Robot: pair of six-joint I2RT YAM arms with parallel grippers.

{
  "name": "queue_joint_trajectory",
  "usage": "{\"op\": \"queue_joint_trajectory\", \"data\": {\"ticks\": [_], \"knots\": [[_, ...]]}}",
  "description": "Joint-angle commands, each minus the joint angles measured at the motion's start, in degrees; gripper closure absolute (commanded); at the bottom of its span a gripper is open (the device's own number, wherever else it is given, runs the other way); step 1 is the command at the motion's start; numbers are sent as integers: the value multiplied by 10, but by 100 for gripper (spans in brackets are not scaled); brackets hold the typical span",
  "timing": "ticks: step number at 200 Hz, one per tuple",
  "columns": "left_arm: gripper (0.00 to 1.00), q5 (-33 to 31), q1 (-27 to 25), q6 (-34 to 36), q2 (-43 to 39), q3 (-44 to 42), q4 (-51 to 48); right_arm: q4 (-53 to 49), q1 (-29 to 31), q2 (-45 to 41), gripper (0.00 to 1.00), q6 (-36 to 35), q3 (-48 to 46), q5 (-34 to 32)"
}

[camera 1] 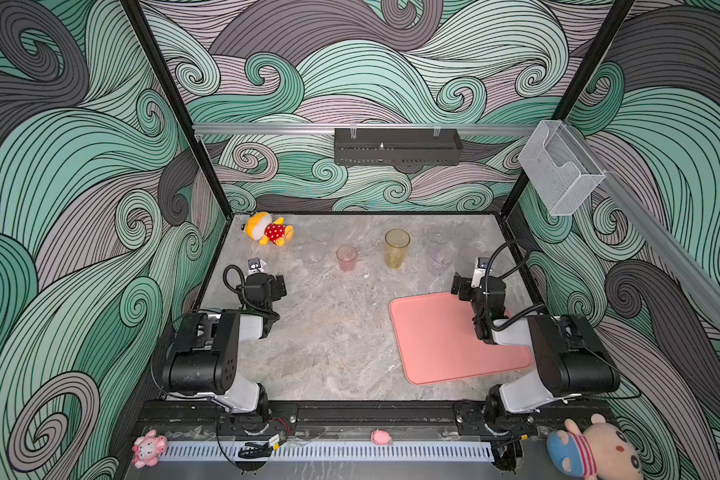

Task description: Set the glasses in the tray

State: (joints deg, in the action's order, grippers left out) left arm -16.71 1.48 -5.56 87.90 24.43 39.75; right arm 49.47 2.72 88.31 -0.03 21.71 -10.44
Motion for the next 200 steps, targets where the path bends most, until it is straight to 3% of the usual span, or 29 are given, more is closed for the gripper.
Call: {"op": "queue_joint_trajectory", "data": {"ticks": [1,120,148,200], "knots": [[1,-6,-3,-3,-7,15,-4,7,2,-3,1,-5,6,0],[1,-6,-3,-3,-8,15,-4,8,4,-3,1,-7,5,0],[1,-6,-4,-3,-8,15,-3,5,5,-4,1,-32,5,60],[1,-7,-3,-3,-7,15,-4,6,4,-3,1,-32,6,62]]}}
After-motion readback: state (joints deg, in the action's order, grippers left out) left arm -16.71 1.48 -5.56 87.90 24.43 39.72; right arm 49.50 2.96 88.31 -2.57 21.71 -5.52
